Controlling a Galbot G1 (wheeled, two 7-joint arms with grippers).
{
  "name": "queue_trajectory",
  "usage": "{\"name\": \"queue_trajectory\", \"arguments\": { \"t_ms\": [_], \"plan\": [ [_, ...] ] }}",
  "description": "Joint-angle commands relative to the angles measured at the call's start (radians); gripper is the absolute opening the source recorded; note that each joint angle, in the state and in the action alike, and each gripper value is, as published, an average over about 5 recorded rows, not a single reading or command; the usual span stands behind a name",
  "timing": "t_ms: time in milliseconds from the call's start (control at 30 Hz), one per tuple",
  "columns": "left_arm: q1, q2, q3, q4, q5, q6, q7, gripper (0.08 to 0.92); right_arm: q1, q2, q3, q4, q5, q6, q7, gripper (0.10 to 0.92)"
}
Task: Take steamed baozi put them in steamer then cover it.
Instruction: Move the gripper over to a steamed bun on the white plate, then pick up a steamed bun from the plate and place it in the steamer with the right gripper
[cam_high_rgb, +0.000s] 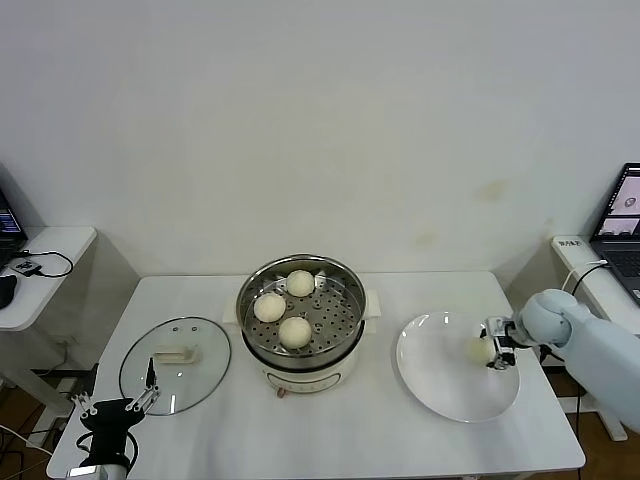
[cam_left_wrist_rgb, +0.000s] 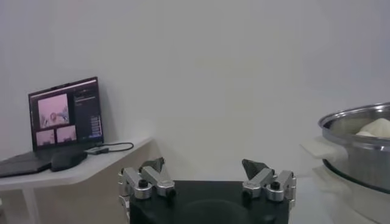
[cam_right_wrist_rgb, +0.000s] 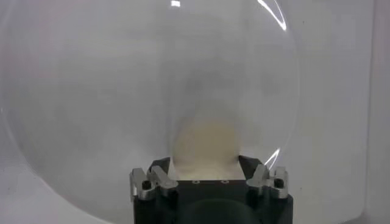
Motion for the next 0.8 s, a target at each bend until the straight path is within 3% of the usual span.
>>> {"name": "queue_trajectory", "arguments": {
  "t_ms": [33, 467, 800],
  "plan": [
    [0.002, 0.002, -0.001, -0.002, -0.001, 0.0, 0.0, 0.823, 0.045, -0.013, -0.015, 0.022, 0.022, -0.009, -0.008, 0.638],
    [-0.007, 0.008, 0.016, -0.005, -0.003, 0.0, -0.001, 0.823, 0.636, -0.12, -0.38, 0.277, 0.372, -0.143, -0.062, 0.628],
    [-0.012, 0.013, 0.021, -0.014, -0.003, 0.0, -0.001, 0.823, 1.012, 0.081, -0.632, 0.399, 0.664, -0.331, 0.029, 0.638]
  ]
}}
